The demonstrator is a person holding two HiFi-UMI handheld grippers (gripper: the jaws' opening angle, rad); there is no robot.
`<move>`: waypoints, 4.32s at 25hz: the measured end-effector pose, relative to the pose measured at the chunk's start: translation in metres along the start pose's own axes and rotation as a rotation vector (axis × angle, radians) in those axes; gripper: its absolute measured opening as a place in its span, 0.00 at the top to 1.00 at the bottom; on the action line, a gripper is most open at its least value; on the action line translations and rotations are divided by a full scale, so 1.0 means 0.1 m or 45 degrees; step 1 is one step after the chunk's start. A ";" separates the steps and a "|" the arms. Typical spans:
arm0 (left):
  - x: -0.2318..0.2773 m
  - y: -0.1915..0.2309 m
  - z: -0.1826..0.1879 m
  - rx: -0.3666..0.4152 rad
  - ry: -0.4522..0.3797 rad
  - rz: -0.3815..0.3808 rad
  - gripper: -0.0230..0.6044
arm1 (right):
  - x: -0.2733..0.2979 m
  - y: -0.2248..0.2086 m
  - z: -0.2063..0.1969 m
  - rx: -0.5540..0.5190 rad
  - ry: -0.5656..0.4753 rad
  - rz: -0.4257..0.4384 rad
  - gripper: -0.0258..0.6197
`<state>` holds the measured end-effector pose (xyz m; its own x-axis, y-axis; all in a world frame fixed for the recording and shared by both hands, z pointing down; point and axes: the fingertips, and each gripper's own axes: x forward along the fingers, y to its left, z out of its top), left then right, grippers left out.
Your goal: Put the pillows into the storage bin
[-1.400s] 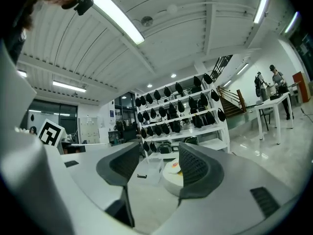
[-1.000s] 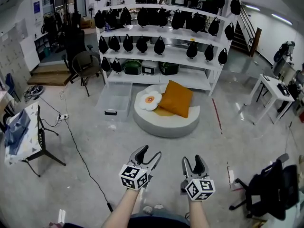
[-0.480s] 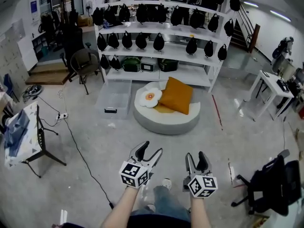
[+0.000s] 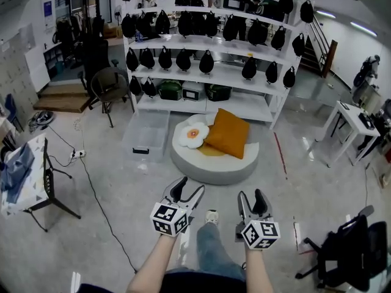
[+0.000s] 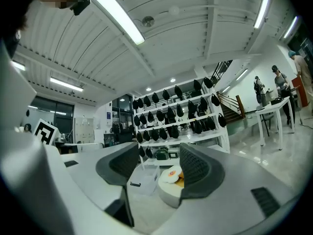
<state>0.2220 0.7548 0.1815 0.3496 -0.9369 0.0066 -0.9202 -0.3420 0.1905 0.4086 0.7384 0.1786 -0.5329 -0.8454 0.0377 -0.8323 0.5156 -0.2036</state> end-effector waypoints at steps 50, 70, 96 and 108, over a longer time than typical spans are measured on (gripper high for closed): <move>5.21 3.55 0.35 -0.034 0.101 0.363 0.53 | 6.41 -2.12 0.36 -0.025 0.207 0.276 0.58; 5.62 4.43 -0.42 -0.118 0.267 0.479 0.53 | 7.32 -2.05 -0.51 -0.035 0.414 0.353 0.58; 6.63 6.83 -2.99 -0.369 0.672 0.488 0.53 | 9.76 -2.21 -3.28 -0.136 0.888 0.273 0.58; 6.58 7.51 -4.86 -0.491 0.925 0.551 0.49 | 10.20 -2.73 -4.94 -0.225 1.225 0.147 0.55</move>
<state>-0.1531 -0.0834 0.8060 0.1336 -0.6574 0.7416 -0.9197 0.1966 0.3399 0.0167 -0.1959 0.7556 -0.4439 -0.3541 0.8231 -0.7364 0.6676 -0.1099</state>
